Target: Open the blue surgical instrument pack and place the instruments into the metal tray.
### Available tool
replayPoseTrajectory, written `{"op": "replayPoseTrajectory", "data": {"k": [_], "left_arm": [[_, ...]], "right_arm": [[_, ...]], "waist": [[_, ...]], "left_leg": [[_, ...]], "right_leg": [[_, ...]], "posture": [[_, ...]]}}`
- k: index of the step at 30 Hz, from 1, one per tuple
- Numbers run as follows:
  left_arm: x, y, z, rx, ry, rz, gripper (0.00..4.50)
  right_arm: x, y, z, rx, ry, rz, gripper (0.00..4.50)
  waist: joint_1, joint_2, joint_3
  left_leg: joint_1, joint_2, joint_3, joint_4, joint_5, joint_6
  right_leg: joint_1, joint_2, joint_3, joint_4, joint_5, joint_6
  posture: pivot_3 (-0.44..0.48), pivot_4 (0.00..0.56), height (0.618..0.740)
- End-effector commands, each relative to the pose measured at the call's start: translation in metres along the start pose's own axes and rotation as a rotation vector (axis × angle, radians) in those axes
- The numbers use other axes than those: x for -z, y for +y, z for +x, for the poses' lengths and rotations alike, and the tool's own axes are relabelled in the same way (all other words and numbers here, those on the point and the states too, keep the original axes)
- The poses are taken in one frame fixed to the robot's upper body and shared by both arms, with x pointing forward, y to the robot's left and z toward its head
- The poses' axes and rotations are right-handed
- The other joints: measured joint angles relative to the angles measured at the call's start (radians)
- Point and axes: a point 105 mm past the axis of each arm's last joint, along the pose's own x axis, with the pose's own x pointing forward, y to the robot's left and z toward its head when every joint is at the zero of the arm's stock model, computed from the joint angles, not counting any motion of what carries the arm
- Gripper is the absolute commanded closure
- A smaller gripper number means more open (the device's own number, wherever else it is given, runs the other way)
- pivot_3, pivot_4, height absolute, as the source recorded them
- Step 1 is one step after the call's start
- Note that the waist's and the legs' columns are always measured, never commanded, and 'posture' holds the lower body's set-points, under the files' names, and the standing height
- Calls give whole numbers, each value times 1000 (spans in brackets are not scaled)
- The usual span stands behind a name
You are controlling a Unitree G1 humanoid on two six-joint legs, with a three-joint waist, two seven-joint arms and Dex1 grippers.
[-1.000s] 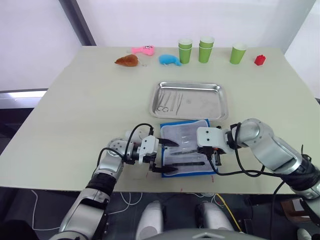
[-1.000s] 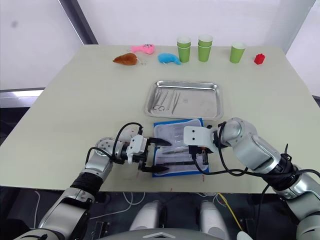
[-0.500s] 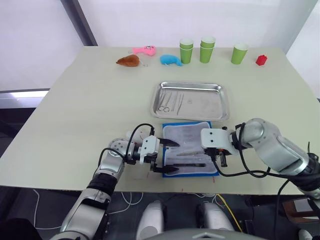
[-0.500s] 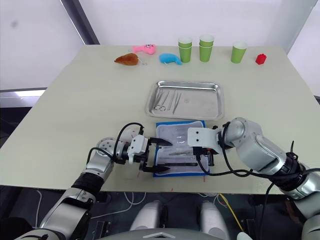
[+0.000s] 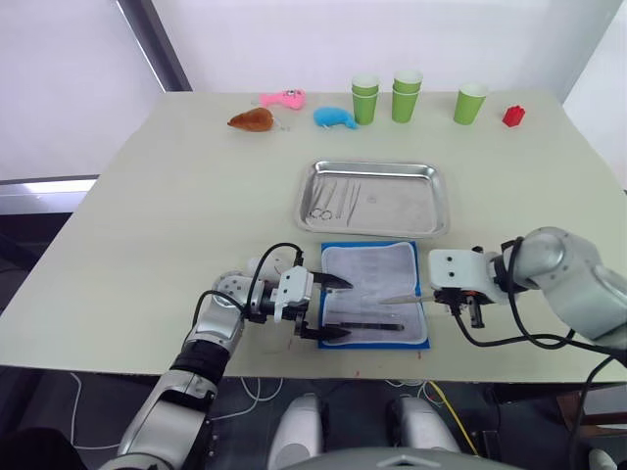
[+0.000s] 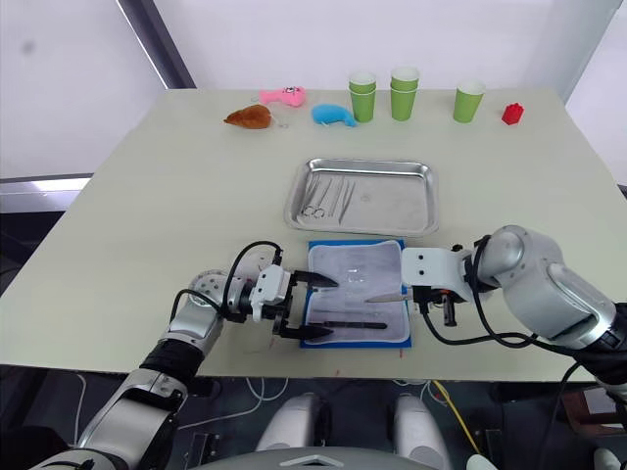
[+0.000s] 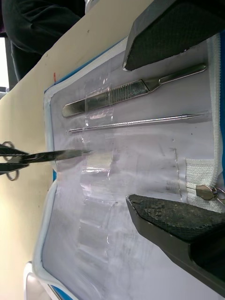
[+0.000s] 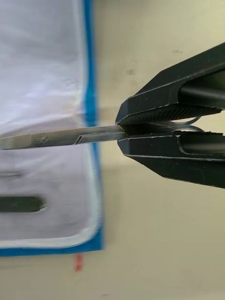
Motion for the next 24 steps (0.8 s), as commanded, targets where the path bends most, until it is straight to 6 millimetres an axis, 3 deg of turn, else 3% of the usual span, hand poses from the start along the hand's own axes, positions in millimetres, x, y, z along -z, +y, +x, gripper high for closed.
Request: {"op": "replayPoseTrajectory", "data": {"k": [1,11,16,24], "left_arm": [[44,-35,14,108,138,-173,0],[48,-35,15,103,151,-206,0],[48,-36,17,100,152,-216,0],[47,-39,19,97,145,-224,0]], "right_arm": [[3,-7,-19,53,-9,12,4331],[-20,-39,-41,189,-288,249,4331],[-35,-70,-27,316,-446,454,4331],[-51,-113,-2,492,-553,734,4331]], "waist": [[1,0,0],[1,1,-1],[1,3,-2],[1,8,-6]], "left_leg": [[0,0,0,0,0,0],[-1,-1,0,1,0,0],[-1,-3,-1,1,0,0],[-2,-6,-3,1,0,0]], "right_leg": [[0,0,0,0,0,0],[0,0,0,0,0,0],[1,0,0,1,0,0],[1,-1,2,2,1,-1]], "posture": [[0,150,739],[0,150,739],[0,150,739],[0,150,739]]}}
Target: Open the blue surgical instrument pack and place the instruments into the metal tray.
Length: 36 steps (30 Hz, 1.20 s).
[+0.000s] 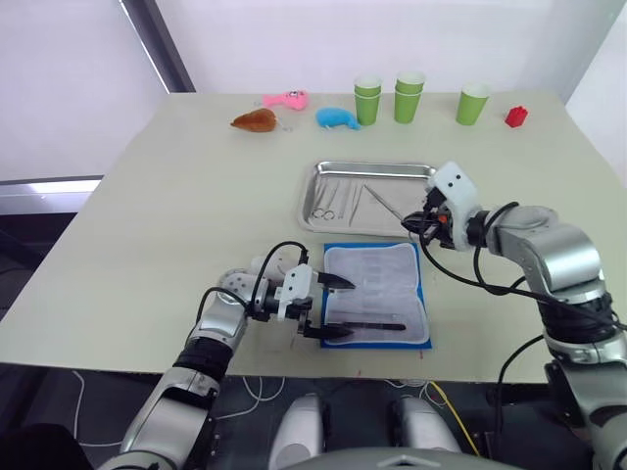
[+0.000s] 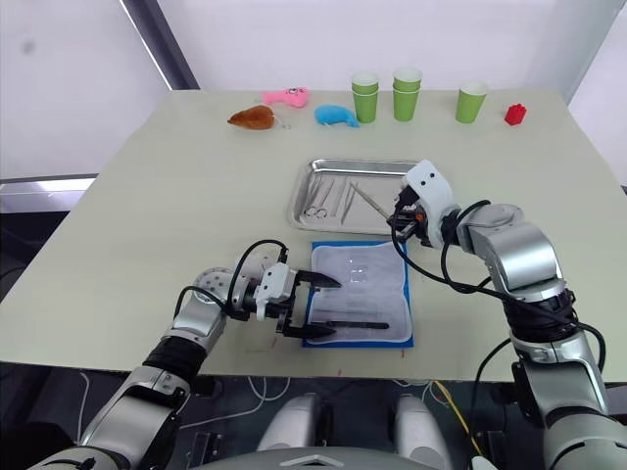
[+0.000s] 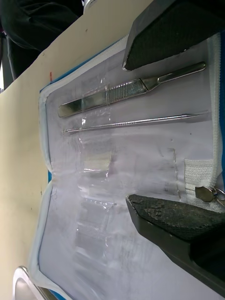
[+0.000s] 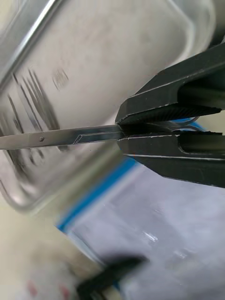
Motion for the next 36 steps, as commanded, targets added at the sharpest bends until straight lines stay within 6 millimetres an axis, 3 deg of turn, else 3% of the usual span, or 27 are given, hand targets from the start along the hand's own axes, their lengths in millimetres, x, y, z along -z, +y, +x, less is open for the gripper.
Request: {"op": "replayPoseTrajectory", "data": {"k": [1,16,31,32,35,36], "left_arm": [[48,-40,16,92,127,-203,0],[46,-44,17,69,116,-212,0],[43,-42,19,24,100,-204,0],[43,-42,19,23,100,-204,0],[44,-42,19,19,101,-205,0],[44,-42,19,19,101,-205,0]], "right_arm": [[-17,-14,8,119,-55,33,4331],[-8,-17,73,213,69,51,4331],[-2,-26,95,228,109,166,4331],[-2,-26,96,227,110,168,3634],[-3,-26,96,218,108,164,2567],[-4,-25,97,213,103,161,1912]], "waist": [[0,1,-1],[-24,1,-1],[-25,1,-1],[-25,1,-1],[-25,1,-1],[-25,1,-1]], "left_leg": [[-1,-1,-1,0,0,0],[-2,-6,-1,-1,0,0],[-2,-9,-1,-1,0,1],[-2,-9,-1,-1,0,1],[-2,-9,-1,-1,0,1],[-2,-9,-2,-1,0,1]], "right_leg": [[0,0,0,0,0,0],[1,-5,0,0,-2,6],[2,-8,0,0,-2,11],[3,-8,0,0,-2,11],[3,-8,0,0,-2,11],[3,-8,0,0,-2,11]], "posture": [[0,150,739],[0,150,739],[0,150,739],[0,150,739],[0,150,739],[0,150,739]]}}
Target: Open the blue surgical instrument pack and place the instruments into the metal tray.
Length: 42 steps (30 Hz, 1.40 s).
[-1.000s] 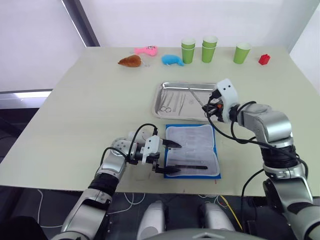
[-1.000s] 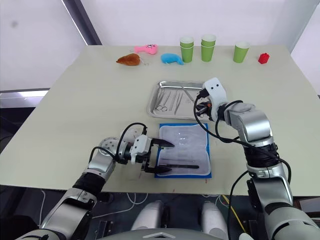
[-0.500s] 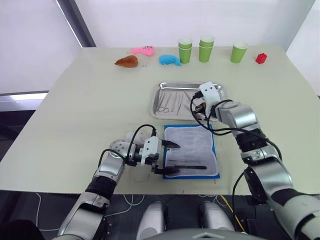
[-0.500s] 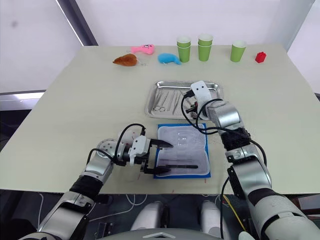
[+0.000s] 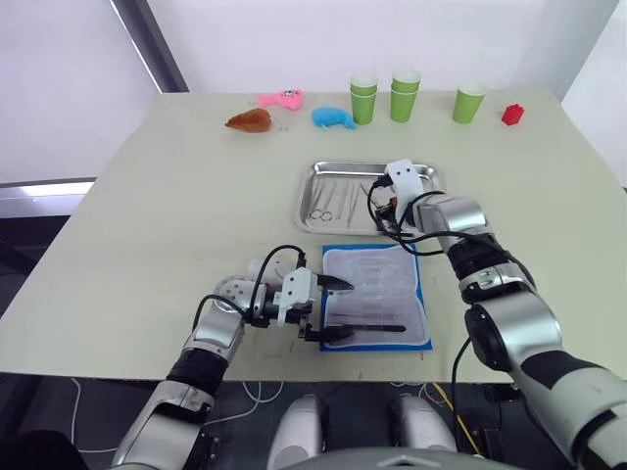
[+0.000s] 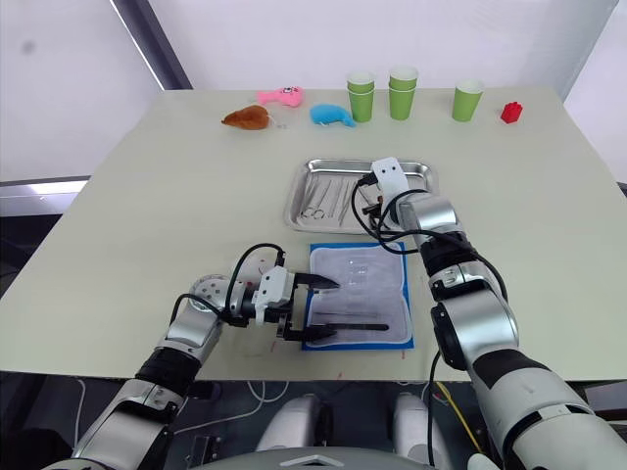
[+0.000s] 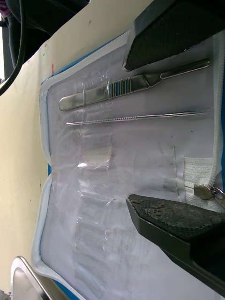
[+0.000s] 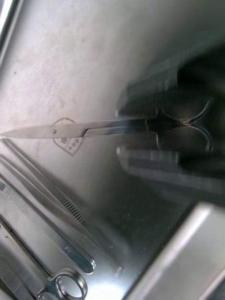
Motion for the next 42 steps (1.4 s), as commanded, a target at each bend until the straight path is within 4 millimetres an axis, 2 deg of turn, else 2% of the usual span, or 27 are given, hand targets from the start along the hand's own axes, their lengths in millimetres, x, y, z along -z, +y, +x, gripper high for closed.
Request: {"op": "replayPoseTrajectory", "data": {"k": [1,3,4,9,12,16,21,26,31,34,38,42], "left_arm": [[47,-37,14,74,113,-190,0],[47,-37,14,74,114,-191,0],[47,-37,14,75,115,-192,0],[47,-38,14,78,116,-191,0],[48,-37,13,79,118,-190,0],[48,-37,12,81,121,-189,0],[49,-36,11,88,124,-186,0],[50,-36,12,94,126,-182,0],[50,-35,11,100,126,-180,0],[50,-38,10,107,125,-181,0],[50,-39,8,115,123,-178,0],[49,-41,7,132,120,-179,0]], "right_arm": [[-15,3,-3,-18,-49,-7,1445],[-21,7,-6,-37,-74,-14,432],[-23,8,-7,-41,-84,-30,91],[-40,9,-24,-74,-193,-73,91],[-46,1,-40,-64,-285,-91,91],[-44,0,-65,-112,-393,-108,91],[-27,9,-91,-225,-527,-163,91],[20,10,-114,-320,-545,-253,91],[49,14,-148,-458,-565,-346,91],[76,10,-184,-620,-500,-435,91],[83,1,-213,-714,-498,-460,91],[84,-9,-229,-735,-488,-470,91]], "waist": [[0,0,0],[0,0,0],[0,0,0],[1,0,0],[1,0,0],[3,0,0],[0,0,0],[3,-2,1],[-1,-5,3],[4,-6,4],[-2,-6,3],[-4,-9,6]], "left_leg": [[0,0,0,0,0,0],[0,0,0,0,0,0],[0,0,0,0,0,0],[0,0,0,0,0,0],[0,-1,-1,0,0,0],[0,-2,-4,0,0,0],[0,-4,-7,0,0,0],[1,-8,-12,0,0,0],[2,-11,-16,0,0,0],[5,-11,-21,1,0,1],[6,-14,-24,0,-2,3],[14,-13,-24,-1,-2,3]], "right_leg": [[0,0,0,0,0,0],[0,0,0,0,0,0],[0,0,0,0,0,0],[0,0,0,0,0,0],[1,-1,-1,0,0,1],[2,-1,-1,-1,-1,2],[3,-2,-2,0,-2,3],[8,-2,-2,-2,-4,6],[10,-2,-2,-2,-7,11],[13,-2,-1,-2,-9,8],[18,-2,0,-5,-11,9],[25,-2,1,-5,-11,9]], "posture": [[0,150,739],[0,150,739],[0,150,739],[0,150,739],[0,150,739],[0,150,739],[0,150,739],[0,150,739],[0,150,739],[0,150,739],[0,150,739],[0,150,739]]}}
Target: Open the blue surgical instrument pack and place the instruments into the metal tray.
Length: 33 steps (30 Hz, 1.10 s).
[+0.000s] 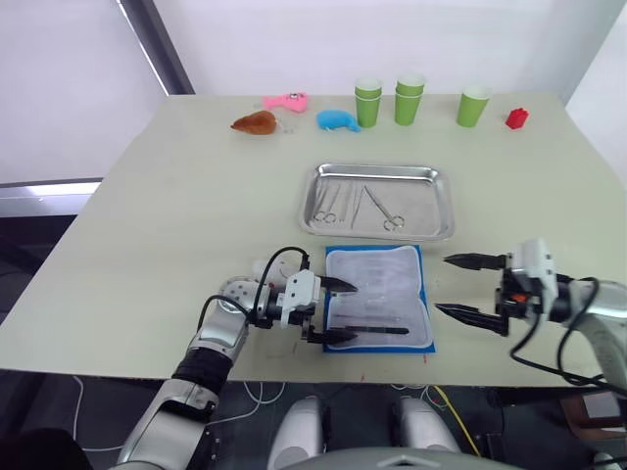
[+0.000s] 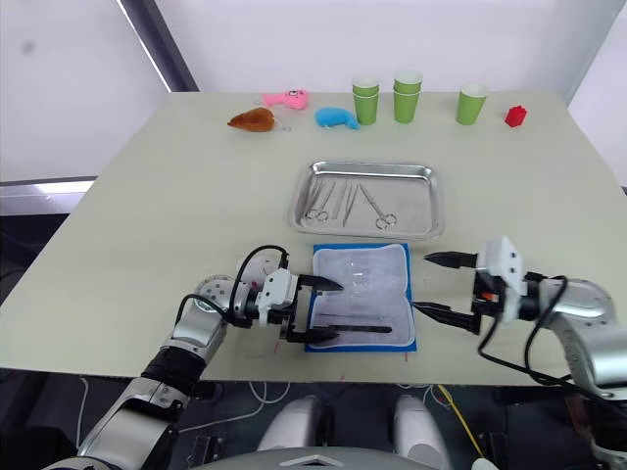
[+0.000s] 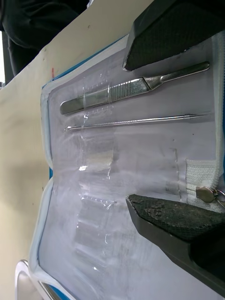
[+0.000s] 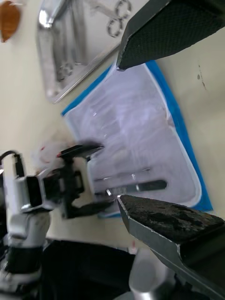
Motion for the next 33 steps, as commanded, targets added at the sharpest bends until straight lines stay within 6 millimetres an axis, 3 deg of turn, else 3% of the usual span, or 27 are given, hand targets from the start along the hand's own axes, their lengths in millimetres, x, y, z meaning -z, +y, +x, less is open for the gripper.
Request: {"op": "replayPoseTrajectory", "data": {"k": [1,10,19,24,33], "left_arm": [[45,-39,6,115,116,-185,0],[42,-43,3,161,119,-184,0],[40,-47,-1,195,122,-188,0],[40,-48,-2,203,123,-186,0],[39,-47,-4,214,133,-180,0]], "right_arm": [[-15,3,-14,-31,-29,-47,91],[-26,5,-36,-81,3,-88,91],[-31,2,-38,-122,29,-136,91],[-24,-1,-23,-69,48,-103,91],[-2,4,22,-7,86,-116,91]], "waist": [[-1,-1,1],[1,-1,0],[-2,-1,0],[-3,-1,1],[-2,-4,2]], "left_leg": [[1,1,0,0,0,0],[1,1,1,-5,-2,3],[2,1,0,-9,-2,3],[2,1,0,-10,-2,3],[1,1,0,-11,-3,4]], "right_leg": [[1,0,0,-1,0,0],[2,0,0,-8,0,0],[2,1,0,-10,1,0],[2,1,-1,-10,1,-2],[2,1,-1,-10,0,-2]], "posture": [[0,150,739],[0,150,739],[0,150,739],[0,150,739],[0,150,739]]}}
